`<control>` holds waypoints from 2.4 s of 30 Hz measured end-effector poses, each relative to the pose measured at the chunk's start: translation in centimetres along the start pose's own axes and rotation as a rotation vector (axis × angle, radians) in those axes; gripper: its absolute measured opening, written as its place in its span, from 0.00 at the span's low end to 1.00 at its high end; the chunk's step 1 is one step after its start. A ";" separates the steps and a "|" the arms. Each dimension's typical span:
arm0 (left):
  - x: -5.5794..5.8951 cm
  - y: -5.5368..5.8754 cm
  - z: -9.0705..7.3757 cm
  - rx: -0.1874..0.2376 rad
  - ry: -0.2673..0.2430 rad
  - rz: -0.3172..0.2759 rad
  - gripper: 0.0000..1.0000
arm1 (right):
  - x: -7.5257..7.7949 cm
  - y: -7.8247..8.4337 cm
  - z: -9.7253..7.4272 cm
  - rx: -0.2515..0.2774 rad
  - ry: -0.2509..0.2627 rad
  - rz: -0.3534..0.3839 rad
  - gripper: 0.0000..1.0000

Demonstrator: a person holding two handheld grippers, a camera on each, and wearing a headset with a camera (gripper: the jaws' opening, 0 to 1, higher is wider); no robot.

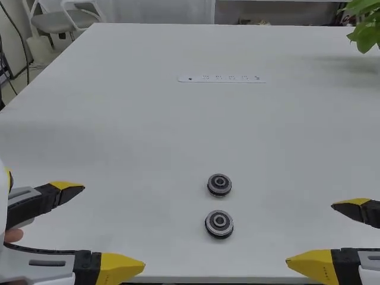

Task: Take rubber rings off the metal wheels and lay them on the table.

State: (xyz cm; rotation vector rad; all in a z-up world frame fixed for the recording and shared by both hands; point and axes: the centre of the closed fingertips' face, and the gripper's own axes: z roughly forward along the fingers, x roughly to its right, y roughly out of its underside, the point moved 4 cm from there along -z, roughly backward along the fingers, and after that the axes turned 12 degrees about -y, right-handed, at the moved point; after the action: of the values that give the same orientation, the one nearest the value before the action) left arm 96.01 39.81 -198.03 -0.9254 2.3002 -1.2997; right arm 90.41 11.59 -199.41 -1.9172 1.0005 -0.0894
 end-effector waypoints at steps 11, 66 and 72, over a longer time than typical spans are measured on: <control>0.0 0.0 0.0 -0.003 0.000 0.002 0.98 | 0.0 0.0 0.0 -0.004 -0.002 -0.005 0.86; 1.9 -3.5 -0.8 0.136 0.080 0.139 0.99 | -0.6 -1.0 -0.3 0.097 -0.061 0.040 0.84; 1.6 -5.6 -1.2 0.175 0.084 0.170 0.99 | -0.8 -2.0 -0.7 0.107 -0.049 0.001 0.83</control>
State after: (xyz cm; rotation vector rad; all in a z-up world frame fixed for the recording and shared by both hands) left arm 96.24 37.43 -192.54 -0.6147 2.2271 -1.4621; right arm 90.75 12.11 -197.21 -1.8130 0.9456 -0.0926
